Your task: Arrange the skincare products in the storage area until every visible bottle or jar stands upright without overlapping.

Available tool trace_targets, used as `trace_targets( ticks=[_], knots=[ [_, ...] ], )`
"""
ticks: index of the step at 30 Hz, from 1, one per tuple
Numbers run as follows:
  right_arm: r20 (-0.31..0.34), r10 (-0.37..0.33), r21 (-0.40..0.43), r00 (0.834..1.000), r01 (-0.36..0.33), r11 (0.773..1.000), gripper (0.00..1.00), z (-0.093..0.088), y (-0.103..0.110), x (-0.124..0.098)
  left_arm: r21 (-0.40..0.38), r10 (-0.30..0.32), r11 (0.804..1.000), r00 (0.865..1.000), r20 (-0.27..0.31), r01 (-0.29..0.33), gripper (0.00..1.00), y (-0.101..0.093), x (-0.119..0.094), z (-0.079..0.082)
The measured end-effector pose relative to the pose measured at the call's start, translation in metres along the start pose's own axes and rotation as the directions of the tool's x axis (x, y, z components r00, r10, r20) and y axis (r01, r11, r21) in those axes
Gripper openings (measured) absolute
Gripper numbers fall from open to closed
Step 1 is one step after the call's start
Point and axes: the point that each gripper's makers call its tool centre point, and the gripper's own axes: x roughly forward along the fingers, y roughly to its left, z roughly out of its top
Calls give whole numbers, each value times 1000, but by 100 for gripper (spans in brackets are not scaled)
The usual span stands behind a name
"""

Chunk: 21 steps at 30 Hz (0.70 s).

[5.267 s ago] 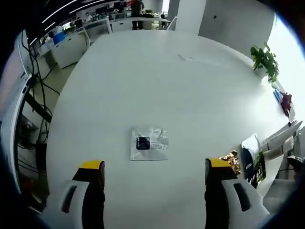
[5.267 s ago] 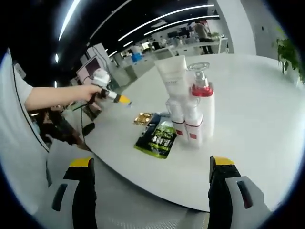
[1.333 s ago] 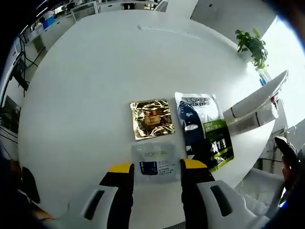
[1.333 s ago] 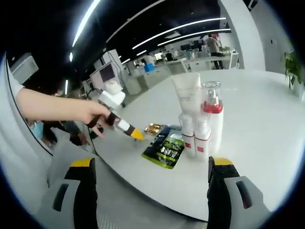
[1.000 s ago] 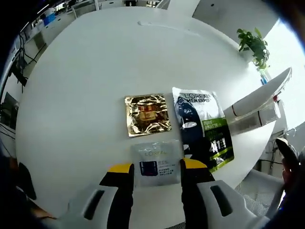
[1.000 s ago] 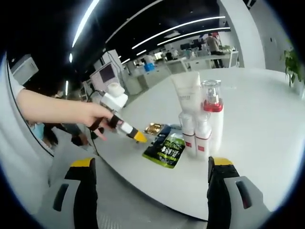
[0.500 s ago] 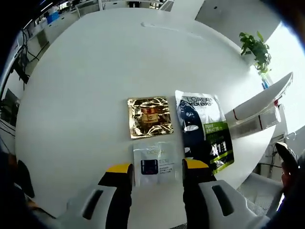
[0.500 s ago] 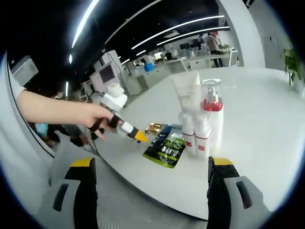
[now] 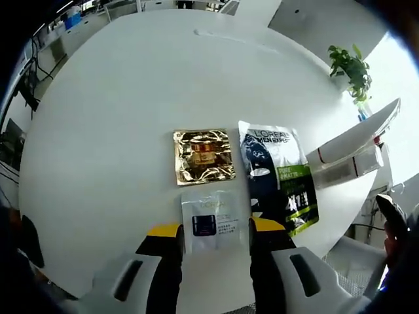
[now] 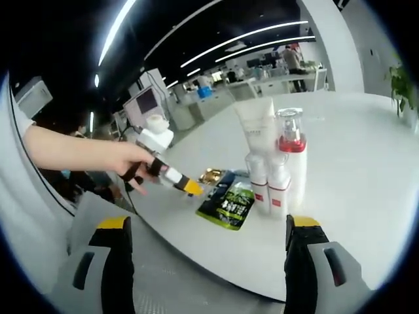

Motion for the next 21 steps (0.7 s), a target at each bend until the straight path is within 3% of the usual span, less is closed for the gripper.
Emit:
trace_targets(
  ticks=[7,10,14,16,21],
  knots=[
    [1,-2,0,1000,2,1000,97,0,-1,1,-3,-14,1000,1000,13,14,40,-2,-2,2],
    [2,-3,-4,1000,3,1000,98,0,-2,1,25,-74,997,994,82,72,44,-11,-8,14],
    [-2,-6,-8,1000,6,1000,98,0,0,0,37,-93,995,986,136,89,50,-14,-23,17],
    [-5,-8,-11,1000,8,1000,98,0,0,0,40,-103,994,981,163,98,54,-9,-20,23],
    [-17,-15,-15,1000,15,1000,98,-2,-1,1,39,-126,992,964,234,120,68,2,-35,21]
  ],
)
